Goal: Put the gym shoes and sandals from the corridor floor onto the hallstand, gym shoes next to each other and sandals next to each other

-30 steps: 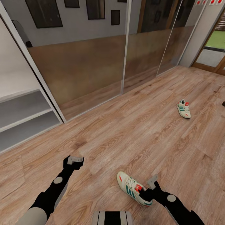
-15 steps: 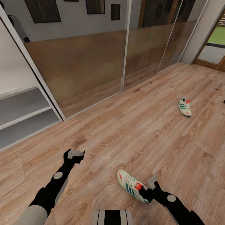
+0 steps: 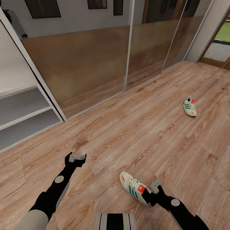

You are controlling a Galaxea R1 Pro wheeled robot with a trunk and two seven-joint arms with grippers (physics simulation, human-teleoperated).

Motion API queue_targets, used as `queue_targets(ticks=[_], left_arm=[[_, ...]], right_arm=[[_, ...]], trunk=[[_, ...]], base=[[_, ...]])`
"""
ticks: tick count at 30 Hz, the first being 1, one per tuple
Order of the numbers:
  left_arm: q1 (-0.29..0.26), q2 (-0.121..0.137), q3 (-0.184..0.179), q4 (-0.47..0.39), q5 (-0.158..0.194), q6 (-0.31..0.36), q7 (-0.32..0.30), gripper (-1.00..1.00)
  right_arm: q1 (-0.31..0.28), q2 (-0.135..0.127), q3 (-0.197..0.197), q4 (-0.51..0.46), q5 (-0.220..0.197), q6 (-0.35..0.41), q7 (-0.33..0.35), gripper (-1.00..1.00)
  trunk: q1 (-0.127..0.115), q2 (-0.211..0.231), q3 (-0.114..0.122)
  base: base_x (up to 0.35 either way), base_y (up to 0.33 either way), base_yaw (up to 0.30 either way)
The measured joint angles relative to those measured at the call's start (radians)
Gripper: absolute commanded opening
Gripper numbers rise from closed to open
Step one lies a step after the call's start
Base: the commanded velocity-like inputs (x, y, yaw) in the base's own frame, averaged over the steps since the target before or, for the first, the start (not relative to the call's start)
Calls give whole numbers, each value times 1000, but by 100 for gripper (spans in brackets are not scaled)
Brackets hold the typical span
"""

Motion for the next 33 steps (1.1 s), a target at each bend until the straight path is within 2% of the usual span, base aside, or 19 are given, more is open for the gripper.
queue_targets(ticks=[8, 14, 25, 33], left_arm=[[1, 0, 0, -1, 0, 0, -1, 100], [1, 1, 1, -1, 0, 1, -3, 100], [2, 2, 0, -3, 0, 0, -2, 100], [1, 2, -1, -3, 0, 0, -1, 100]], right_arm=[[0, -3, 1, 1, 0, 0, 0, 100], [0, -4, 1, 1, 1, 0, 0, 100], [0, -5, -1, 0, 0, 0, 0, 100], [0, -6, -2, 0, 0, 0, 0, 100]], trunk=[[0, 0, -3], [3, -1, -32], [3, -1, -39], [6, -3, -72]], base=[[0, 0, 0], [0, 0, 0], [0, 0, 0], [0, 0, -57]])
